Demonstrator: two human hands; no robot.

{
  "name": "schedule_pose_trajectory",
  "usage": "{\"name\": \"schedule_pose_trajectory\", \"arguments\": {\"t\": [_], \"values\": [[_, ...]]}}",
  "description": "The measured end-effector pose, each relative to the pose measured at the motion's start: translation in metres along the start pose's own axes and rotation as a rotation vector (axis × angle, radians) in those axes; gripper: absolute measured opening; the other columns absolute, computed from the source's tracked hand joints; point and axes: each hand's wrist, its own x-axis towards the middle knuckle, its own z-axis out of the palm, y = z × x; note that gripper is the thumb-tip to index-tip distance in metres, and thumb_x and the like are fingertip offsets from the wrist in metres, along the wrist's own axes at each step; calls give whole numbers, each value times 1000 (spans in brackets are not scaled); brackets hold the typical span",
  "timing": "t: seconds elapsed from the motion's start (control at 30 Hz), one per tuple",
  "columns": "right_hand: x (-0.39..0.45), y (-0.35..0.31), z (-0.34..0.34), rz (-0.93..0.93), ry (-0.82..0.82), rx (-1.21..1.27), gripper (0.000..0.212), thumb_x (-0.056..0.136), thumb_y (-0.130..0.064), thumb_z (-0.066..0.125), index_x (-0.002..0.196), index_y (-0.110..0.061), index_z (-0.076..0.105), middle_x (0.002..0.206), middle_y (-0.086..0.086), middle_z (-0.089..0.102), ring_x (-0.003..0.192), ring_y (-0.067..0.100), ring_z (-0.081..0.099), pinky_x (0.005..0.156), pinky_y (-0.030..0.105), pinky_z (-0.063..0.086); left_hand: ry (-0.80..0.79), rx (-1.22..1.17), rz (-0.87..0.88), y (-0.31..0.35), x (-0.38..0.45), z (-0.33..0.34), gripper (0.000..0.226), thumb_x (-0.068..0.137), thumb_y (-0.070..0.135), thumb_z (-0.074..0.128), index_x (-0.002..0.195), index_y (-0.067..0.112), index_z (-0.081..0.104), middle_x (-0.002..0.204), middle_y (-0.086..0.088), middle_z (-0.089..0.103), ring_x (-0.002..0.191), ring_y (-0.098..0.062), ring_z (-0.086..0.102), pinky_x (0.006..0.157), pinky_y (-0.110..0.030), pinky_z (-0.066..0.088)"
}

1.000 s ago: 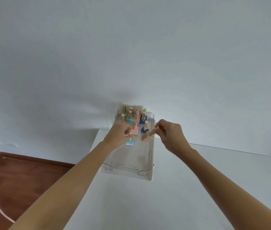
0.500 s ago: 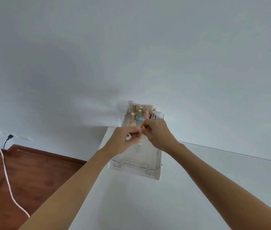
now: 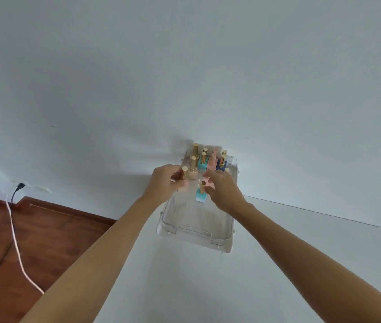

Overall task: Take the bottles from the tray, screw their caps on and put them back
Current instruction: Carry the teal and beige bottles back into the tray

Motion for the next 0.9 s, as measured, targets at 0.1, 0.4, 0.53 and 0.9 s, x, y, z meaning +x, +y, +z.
{"name": "schedule_pose_trajectory", "arguments": {"t": [0.1,0.4,0.53,0.9], "values": [[7,1,10,-10,24,-40,28,86,-22,68,113,-16,64,117,7,66,102,25,57,91,40,52,-12,11,1,-3,12,1,14,79,13,78,90,9,69,88,-5,73,82,-20,69,83,-38,58],[26,12,28,-16,137,-112,19,85,-34,67,95,-17,70,101,2,71,93,19,52,85,35,43,-69,80,2,-9,44,17,15,76,11,79,87,12,68,82,-4,73,78,-22,69,78,-41,59],[35,12,33,-24,172,-181,22,85,-37,65,93,-18,71,99,3,71,94,21,52,86,37,39,-66,58,-9,-14,55,23,15,76,4,77,87,11,70,83,-6,74,77,-24,69,78,-43,59],[57,7,34,-7,245,-255,22,85,-38,62,90,-20,73,97,3,71,98,24,47,81,36,30,-74,141,29,-16,82,21,24,75,6,77,98,8,70,88,-8,75,81,-24,68,77,-31,54]]}}
